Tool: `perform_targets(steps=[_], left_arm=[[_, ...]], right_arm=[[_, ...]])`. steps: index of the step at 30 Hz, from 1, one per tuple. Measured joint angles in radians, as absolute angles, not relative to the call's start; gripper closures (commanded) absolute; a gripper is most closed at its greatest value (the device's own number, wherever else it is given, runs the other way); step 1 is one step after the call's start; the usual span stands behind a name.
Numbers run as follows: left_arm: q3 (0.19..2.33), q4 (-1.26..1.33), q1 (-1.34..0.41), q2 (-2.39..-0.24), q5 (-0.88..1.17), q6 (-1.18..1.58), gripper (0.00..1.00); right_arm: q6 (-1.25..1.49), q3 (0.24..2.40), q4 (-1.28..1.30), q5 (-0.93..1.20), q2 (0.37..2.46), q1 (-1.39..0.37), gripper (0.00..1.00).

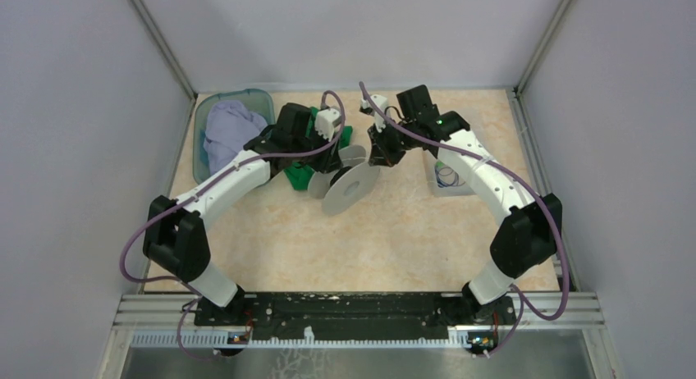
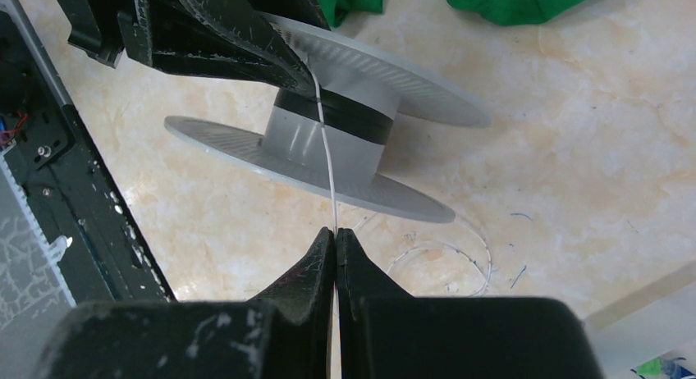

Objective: Wrap the cables
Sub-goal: Wrap the cable around the cable reel.

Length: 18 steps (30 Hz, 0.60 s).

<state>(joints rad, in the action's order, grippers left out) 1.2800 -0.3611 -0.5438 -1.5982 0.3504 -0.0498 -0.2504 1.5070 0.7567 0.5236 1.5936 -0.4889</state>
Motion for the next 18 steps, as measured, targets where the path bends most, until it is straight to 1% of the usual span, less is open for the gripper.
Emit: perform_targets(steps=[9,13,15,16,18], left_arm=[[1.276,-0.360,-0.545,-1.598,0.347,-0.073,0.79],[1.276,-0.358,-0.552,-1.597,0.339,-0.089,0.89],[1.274,-0.360,-0.561,-1.597,0.332,-0.096,0.98],[1.274,-0.360,-0.566,-1.597,0.327,-0.100,1.00],[1.274,-0.360,-0.582,-1.595,0.312,-0.107,1.00]], right_arm=[[-0.250,1.507,0.756,0.510,1.594,-0.489,1.00],[-0.250,1.507,0.756,0.509,1.595,-0.489,1.00],[-0.250,1.507,0.756,0.509,1.598,-0.489,1.00],[-0.250,1.507,0.757,0.508,1.600,-0.489,1.00],[-0.250,1.508,0.760,0.507,1.602,-0.489,1.00]])
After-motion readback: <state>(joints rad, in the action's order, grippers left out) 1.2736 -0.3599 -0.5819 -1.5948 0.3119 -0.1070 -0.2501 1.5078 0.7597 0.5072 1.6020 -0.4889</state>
